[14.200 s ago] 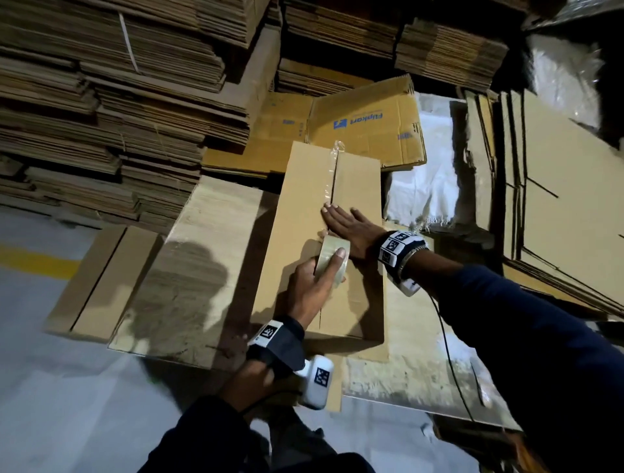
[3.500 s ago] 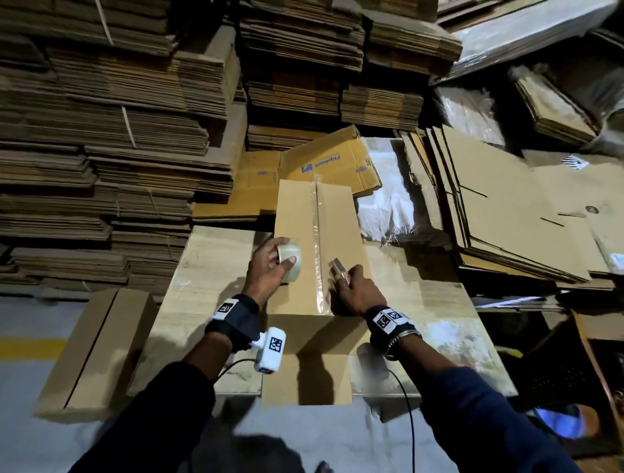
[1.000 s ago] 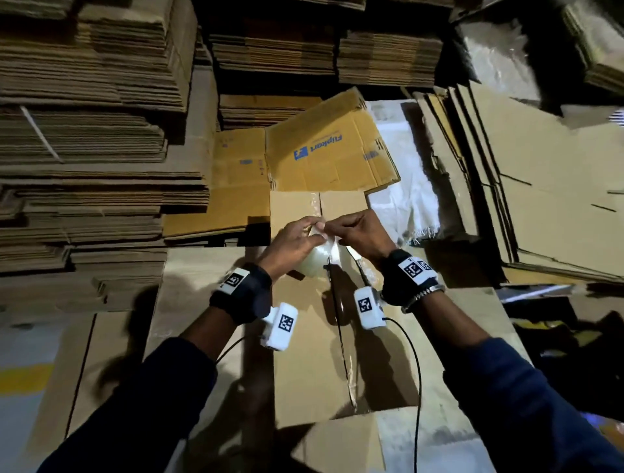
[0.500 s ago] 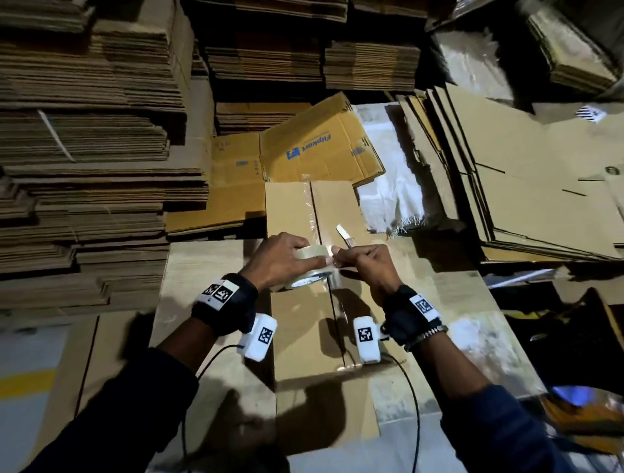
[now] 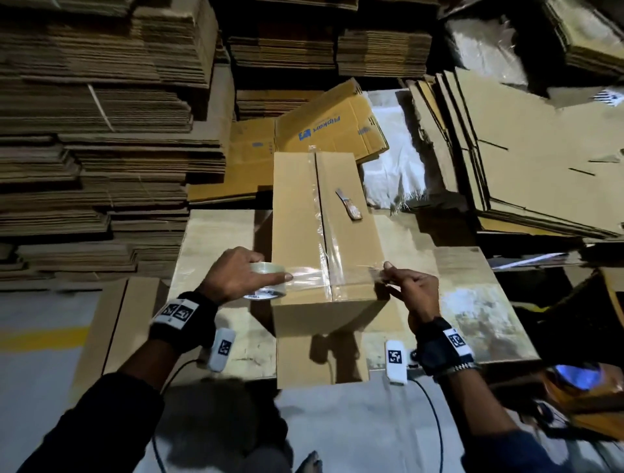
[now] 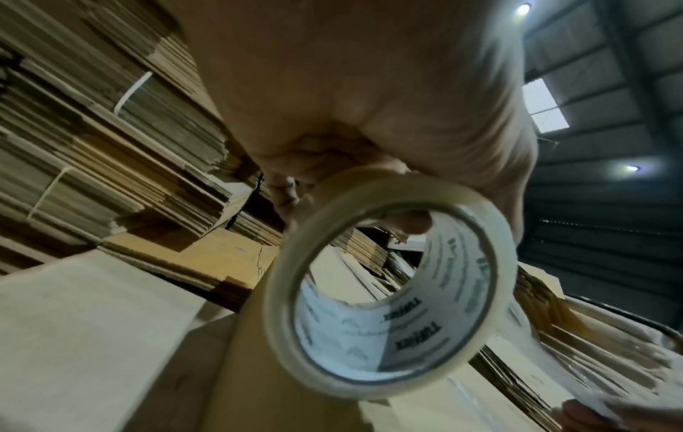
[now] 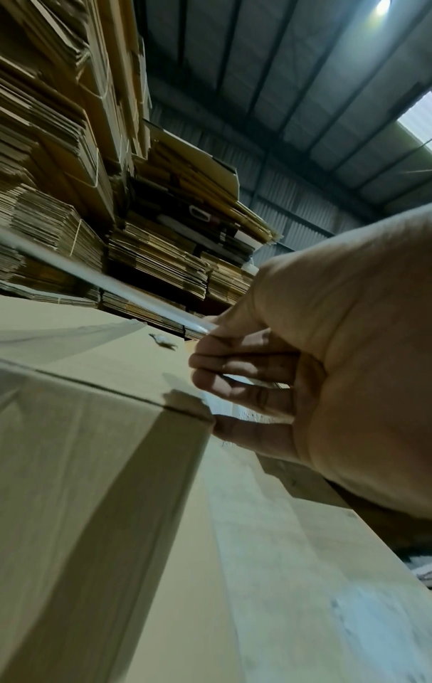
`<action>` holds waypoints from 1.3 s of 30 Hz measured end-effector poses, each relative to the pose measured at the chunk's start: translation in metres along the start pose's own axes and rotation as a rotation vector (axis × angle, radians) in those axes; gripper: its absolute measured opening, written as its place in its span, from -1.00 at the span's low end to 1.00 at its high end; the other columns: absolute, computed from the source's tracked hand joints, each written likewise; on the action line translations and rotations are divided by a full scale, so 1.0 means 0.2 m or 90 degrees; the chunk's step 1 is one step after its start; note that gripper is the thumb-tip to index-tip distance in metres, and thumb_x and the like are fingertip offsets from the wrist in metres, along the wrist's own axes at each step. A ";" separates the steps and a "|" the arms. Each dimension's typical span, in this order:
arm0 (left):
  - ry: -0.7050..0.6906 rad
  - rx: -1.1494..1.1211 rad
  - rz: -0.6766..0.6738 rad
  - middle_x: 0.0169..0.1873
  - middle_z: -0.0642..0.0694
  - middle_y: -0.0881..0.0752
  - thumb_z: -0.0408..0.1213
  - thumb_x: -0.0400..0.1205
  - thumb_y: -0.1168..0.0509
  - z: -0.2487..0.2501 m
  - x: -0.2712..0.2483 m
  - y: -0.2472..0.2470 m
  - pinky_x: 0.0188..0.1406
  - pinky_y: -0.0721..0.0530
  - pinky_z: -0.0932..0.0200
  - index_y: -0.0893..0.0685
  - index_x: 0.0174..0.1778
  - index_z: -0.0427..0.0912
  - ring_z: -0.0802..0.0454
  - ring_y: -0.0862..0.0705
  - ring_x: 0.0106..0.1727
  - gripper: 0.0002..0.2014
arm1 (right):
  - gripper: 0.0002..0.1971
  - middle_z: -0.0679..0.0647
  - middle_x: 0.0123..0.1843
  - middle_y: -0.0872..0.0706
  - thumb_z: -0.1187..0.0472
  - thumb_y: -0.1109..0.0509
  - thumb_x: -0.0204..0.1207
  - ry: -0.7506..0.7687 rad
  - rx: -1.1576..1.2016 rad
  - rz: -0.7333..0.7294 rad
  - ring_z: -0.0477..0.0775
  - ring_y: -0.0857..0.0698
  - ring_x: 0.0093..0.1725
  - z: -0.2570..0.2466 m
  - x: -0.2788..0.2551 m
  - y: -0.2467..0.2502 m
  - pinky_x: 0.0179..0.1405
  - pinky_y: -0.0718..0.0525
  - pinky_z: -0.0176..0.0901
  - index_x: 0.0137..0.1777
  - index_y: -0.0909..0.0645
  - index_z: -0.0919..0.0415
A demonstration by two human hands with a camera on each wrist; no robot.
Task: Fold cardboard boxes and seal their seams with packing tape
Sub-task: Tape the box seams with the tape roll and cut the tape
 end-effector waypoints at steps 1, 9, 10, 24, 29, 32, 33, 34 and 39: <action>-0.009 0.045 0.020 -0.16 -0.18 -0.87 0.61 0.24 -0.52 0.01 -0.03 0.01 -0.14 -0.75 -0.08 -0.82 -0.12 -0.33 -0.16 -0.83 -0.10 -0.09 | -0.73 0.42 -0.05 -0.86 0.19 -0.65 0.54 0.002 0.011 0.014 0.36 -0.84 -0.02 0.02 -0.03 0.02 0.07 -0.85 0.22 -0.08 -0.84 0.47; -0.037 0.161 0.058 -0.71 0.04 -0.32 0.67 0.31 -0.39 -0.11 -0.13 0.03 -0.46 -0.21 0.10 -0.32 -0.60 -0.12 0.06 -0.34 -0.62 -0.16 | -0.71 0.37 0.05 -0.87 0.22 -0.62 0.57 -0.028 0.056 0.067 0.25 -0.87 0.13 0.08 -0.16 0.18 0.14 -0.84 0.25 0.05 -0.81 0.53; -0.034 0.163 0.054 -0.71 0.05 -0.31 0.67 0.31 -0.39 -0.12 -0.13 0.01 -0.46 -0.21 0.11 -0.32 -0.61 -0.11 0.07 -0.33 -0.62 -0.16 | -0.71 0.38 0.05 -0.87 0.22 -0.62 0.56 -0.040 0.062 0.074 0.25 -0.87 0.13 0.09 -0.17 0.18 0.14 -0.84 0.26 0.06 -0.81 0.52; 0.040 -0.018 -0.014 -0.60 0.00 -0.56 0.56 0.42 -0.43 -0.35 -0.05 -0.21 -0.35 -0.38 0.06 -0.67 -0.48 -0.13 0.11 -0.52 -0.52 -0.29 | -0.76 0.15 0.13 -0.89 0.09 -0.62 0.57 -0.166 0.073 0.059 0.13 -0.83 0.25 0.37 -0.13 0.12 0.23 -0.77 0.44 0.09 -0.89 0.25; 0.064 -0.093 -0.038 -0.53 0.06 -0.68 0.43 0.48 -0.46 -0.39 -0.03 -0.27 -0.29 -0.48 0.09 -0.75 -0.36 -0.19 0.14 -0.61 -0.47 -0.36 | -0.73 0.28 0.20 -0.79 -0.06 -0.49 0.66 -0.185 -0.055 0.108 0.29 -0.70 0.25 0.45 -0.12 0.08 -0.03 -0.83 0.25 0.07 -0.89 0.12; 0.073 -0.114 -0.054 -0.52 0.05 -0.66 0.40 0.50 -0.49 -0.40 -0.02 -0.27 -0.30 -0.47 0.08 -0.76 -0.33 -0.22 0.13 -0.59 -0.48 -0.36 | -0.77 0.19 0.19 -0.78 -0.04 -0.41 0.71 -0.200 -0.173 0.062 0.27 -0.70 0.15 0.41 -0.07 0.12 0.04 -0.82 0.32 0.07 -0.84 0.05; 0.074 -0.117 -0.055 -0.52 0.05 -0.66 0.39 0.51 -0.49 -0.40 -0.02 -0.27 -0.31 -0.47 0.09 -0.76 -0.33 -0.23 0.13 -0.59 -0.49 -0.37 | -0.73 0.19 0.11 -0.79 -0.06 -0.36 0.74 -0.159 -0.244 0.074 0.31 -0.72 0.09 0.36 -0.05 0.13 0.08 -0.81 0.35 0.01 -0.82 0.05; 0.074 -0.115 -0.056 -0.52 0.06 -0.66 0.37 0.52 -0.49 -0.39 -0.02 -0.27 -0.32 -0.47 0.10 -0.76 -0.33 -0.22 0.15 -0.58 -0.49 -0.38 | -0.65 0.22 0.03 -0.81 -0.07 -0.30 0.77 -0.095 -0.316 0.101 0.36 -0.73 0.06 0.30 -0.04 0.15 0.10 -0.78 0.30 -0.05 -0.80 0.11; 0.080 -0.120 -0.054 -0.56 0.04 -0.58 0.37 0.51 -0.50 -0.39 -0.02 -0.27 -0.33 -0.42 0.09 -0.66 -0.42 -0.22 0.12 -0.54 -0.50 -0.36 | -0.72 0.22 0.22 -0.81 0.13 -0.28 0.80 0.312 -0.463 0.125 0.26 -0.71 0.29 -0.03 -0.19 -0.17 0.16 -0.52 -0.13 0.24 -0.77 0.26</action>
Point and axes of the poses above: each hand's wrist, its own x-axis towards the middle knuckle, its own y-axis out of the back of the hand, z = x × y, the point moved 4 cm from there along x, towards the middle knuckle
